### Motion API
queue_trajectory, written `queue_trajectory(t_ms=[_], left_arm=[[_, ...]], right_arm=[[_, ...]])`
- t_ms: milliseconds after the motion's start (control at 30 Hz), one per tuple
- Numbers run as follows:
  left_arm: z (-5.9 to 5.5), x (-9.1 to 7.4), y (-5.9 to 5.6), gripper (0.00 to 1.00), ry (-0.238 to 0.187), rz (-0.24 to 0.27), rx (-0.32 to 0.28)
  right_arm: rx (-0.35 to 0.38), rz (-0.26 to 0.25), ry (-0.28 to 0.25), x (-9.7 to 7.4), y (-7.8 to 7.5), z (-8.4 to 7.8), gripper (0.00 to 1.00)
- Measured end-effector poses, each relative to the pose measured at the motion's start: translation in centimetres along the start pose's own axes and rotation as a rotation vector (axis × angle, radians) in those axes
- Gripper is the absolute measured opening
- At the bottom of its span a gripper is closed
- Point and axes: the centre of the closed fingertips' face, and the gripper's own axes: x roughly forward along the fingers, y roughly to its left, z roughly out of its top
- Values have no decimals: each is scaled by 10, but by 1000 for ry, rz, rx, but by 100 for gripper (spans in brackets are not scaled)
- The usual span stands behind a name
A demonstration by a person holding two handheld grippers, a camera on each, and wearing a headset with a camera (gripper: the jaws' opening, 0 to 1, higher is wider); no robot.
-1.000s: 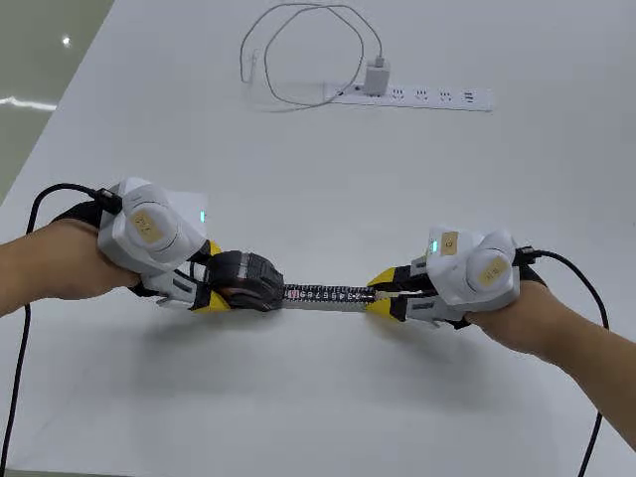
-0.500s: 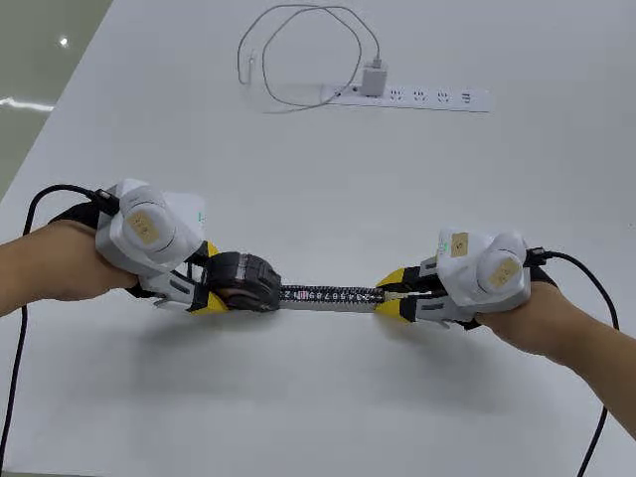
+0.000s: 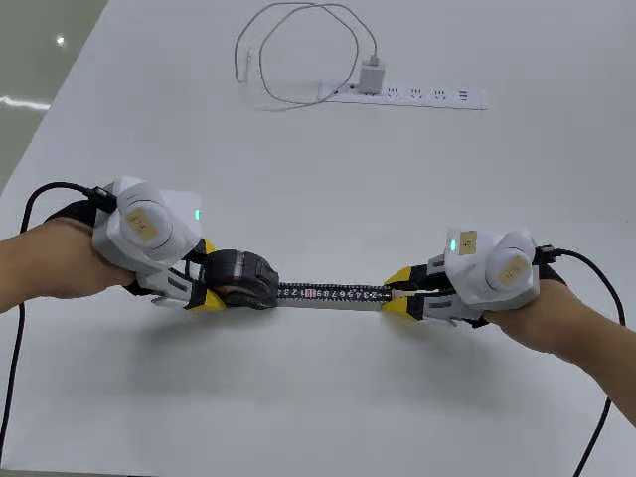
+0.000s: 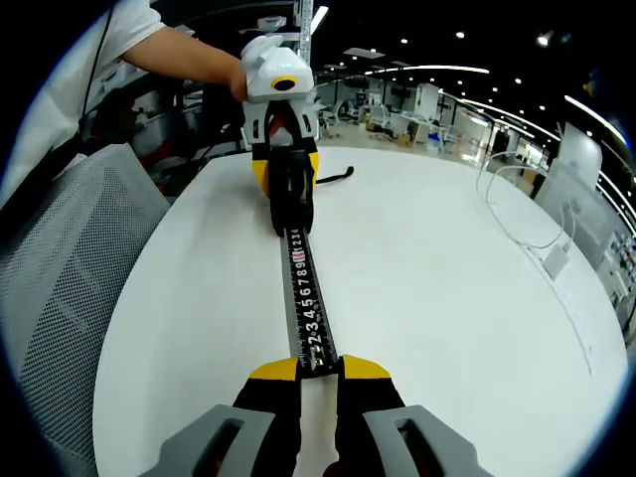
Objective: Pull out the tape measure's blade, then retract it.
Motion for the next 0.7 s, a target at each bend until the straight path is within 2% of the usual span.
queue_trajectory(t_ms=[700], left_arm=[[0, 0, 0, 27, 4, 1, 1]], right_arm=[[-10, -11, 22, -10, -3, -10, 8]])
